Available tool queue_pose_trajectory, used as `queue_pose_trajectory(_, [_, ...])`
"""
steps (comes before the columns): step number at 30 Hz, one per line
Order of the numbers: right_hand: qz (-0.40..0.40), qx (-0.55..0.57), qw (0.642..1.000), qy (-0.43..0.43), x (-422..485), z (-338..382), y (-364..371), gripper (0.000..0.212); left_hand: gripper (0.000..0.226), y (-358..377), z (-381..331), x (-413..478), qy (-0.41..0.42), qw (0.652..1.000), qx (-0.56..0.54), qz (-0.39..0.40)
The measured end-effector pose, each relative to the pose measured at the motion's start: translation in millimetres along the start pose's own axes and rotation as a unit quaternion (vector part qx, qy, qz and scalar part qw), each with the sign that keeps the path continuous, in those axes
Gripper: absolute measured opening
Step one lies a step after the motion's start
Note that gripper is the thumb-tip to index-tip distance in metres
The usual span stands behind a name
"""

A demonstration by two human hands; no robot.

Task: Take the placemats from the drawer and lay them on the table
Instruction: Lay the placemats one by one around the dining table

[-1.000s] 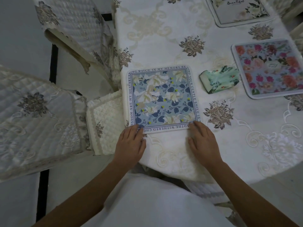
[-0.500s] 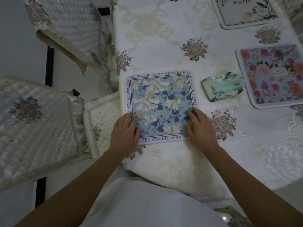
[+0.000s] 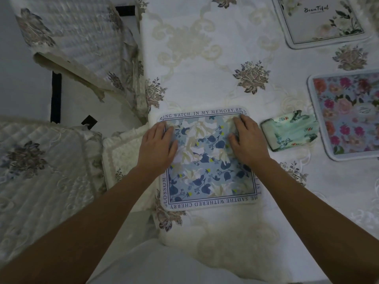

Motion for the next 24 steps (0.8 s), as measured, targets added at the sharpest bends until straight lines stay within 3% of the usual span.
queue_pose_trajectory(5, [0.015,0.011,1.0,-0.008,31,28,8,0.053,0.054,5,-18,29,0.007,1.0,-0.009,0.027])
queue_pose_trajectory(11, [0.043,0.025,0.992,-0.112,39,75,25,0.05,0.057,10,-53,42,0.06,0.996,-0.014,0.057])
queue_pose_trajectory(19, [0.001,-0.003,1.0,-0.024,25,12,1,0.052,0.052,2,-6,31,0.023,0.999,0.016,0.041])
queue_pose_trajectory(24, [0.03,0.005,0.999,-0.022,5,-10,-6,0.056,0.053,-3,5,15,0.011,0.999,0.011,0.038])
Point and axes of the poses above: each hand's wrist, its own x-axis towards the middle knuckle, its own y-axis out of the palm, z = x × y, the point moved 4 cm from there along x, towards the middle knuckle, and after that the axes turned 5 degrees about -y, right-handed, at the moved point
